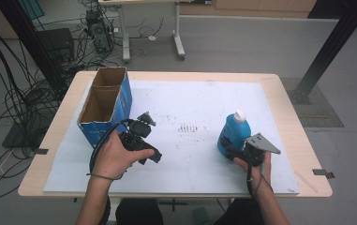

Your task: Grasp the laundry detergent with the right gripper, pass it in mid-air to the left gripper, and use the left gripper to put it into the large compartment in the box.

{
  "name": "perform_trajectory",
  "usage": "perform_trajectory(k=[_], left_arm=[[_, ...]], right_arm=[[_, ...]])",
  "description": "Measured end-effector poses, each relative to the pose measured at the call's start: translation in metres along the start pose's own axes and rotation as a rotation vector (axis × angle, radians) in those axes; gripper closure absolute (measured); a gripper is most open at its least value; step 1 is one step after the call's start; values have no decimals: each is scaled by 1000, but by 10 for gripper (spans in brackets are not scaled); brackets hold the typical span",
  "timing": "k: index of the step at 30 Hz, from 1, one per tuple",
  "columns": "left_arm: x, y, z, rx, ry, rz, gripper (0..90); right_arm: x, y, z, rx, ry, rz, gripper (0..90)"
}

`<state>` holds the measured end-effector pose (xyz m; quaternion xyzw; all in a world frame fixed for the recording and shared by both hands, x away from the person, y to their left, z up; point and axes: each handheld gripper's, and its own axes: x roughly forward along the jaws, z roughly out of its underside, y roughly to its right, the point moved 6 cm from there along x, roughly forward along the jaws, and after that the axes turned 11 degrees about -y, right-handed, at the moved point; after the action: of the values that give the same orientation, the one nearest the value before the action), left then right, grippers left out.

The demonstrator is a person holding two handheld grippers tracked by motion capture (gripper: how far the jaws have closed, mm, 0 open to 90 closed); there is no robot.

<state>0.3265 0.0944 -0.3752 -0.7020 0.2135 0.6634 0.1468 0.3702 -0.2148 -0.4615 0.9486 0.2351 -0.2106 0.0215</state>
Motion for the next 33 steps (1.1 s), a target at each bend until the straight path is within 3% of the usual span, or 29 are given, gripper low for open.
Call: perform_trajectory(k=[25, 33], left_arm=[[-2, 3, 2, -1, 7, 1, 108], [-4, 3, 2, -1, 11, 1, 108]], right_arm=[[0, -6, 0, -25, 1, -30, 396], [0, -6, 0, -28, 1, -33, 404]])
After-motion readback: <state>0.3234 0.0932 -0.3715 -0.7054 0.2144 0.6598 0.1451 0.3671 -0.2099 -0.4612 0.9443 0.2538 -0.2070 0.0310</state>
